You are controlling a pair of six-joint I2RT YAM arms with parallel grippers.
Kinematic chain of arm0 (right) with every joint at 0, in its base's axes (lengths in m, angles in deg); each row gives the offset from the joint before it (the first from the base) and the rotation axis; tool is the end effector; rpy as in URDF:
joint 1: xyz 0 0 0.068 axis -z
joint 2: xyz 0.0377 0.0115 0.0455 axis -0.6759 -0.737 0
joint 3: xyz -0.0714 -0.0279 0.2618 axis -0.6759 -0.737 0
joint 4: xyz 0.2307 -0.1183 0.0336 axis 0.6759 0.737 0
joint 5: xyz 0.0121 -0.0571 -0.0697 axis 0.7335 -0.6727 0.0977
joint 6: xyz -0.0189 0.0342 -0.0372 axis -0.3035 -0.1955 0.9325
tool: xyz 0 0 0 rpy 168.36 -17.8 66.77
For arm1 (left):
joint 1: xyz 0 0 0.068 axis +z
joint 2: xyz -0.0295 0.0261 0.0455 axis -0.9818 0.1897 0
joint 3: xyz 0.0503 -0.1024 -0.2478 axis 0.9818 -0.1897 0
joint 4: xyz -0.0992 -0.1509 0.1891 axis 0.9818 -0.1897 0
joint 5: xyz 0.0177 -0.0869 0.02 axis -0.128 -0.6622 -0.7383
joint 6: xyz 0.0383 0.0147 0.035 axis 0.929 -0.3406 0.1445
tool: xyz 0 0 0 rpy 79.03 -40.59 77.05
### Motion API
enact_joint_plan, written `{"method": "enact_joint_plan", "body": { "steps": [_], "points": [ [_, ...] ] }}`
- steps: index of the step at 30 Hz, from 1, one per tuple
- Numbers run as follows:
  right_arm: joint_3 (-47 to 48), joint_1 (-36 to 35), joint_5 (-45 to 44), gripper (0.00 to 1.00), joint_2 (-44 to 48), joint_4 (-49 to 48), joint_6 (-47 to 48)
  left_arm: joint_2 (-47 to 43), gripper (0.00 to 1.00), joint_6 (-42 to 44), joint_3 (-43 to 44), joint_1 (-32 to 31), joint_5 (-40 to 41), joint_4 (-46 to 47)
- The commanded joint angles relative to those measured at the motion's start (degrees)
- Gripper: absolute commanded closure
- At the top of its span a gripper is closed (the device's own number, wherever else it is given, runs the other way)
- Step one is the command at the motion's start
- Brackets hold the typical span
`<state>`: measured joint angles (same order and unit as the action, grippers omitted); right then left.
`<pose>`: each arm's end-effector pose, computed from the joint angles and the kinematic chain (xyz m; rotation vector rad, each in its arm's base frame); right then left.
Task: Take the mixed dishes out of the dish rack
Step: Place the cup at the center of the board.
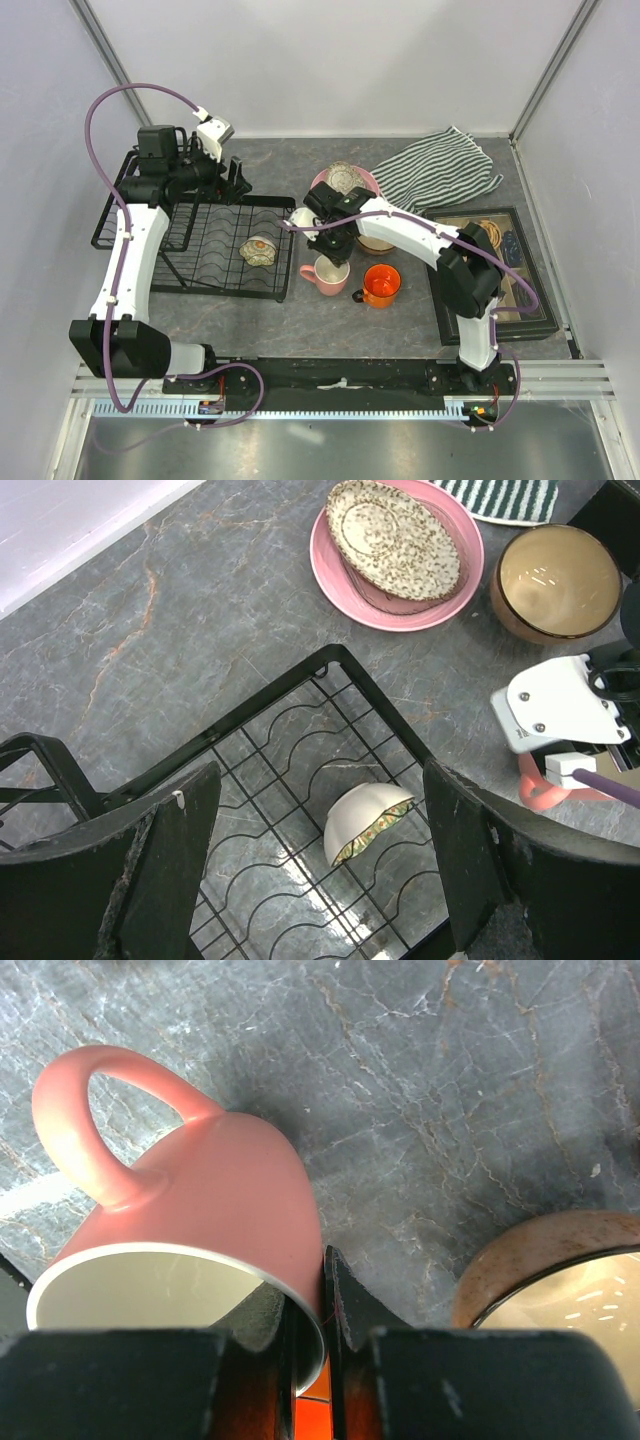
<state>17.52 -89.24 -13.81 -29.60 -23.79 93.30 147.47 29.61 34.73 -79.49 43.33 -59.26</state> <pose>0.2740 0.2969 0.2339 -1.5902 2.3809 0.2628 0.2876 -0.0222 0.3938 0.7356 1.9485 -0.4155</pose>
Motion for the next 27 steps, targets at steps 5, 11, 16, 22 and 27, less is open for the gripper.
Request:
{"method": "enact_joint_plan", "body": {
  "steps": [5,11,16,22,27],
  "points": [
    [1.6,-0.9,0.9,0.99,1.5,0.7,-0.1,0.1,0.12,2.8,2.5,0.3,0.6,-0.6],
    [0.9,-1.0,0.6,0.92,1.4,0.7,0.1,0.2,0.12,2.9,2.6,0.3,0.6,-0.7],
    [0.7,-1.0,0.1,0.9,1.0,0.7,0.2,0.2,0.12,3.0,2.5,0.3,0.6,-0.7],
    [-0.1,-1.1,-0.3,0.87,0.8,0.7,0.4,0.4,0.12,4.0,2.7,0.3,1.0,-1.3],
    [-0.5,-1.2,-0.8,0.85,0.8,0.8,0.5,0.6,0.12,5.1,2.5,0.3,1.5,-2.0]
  ]
}}
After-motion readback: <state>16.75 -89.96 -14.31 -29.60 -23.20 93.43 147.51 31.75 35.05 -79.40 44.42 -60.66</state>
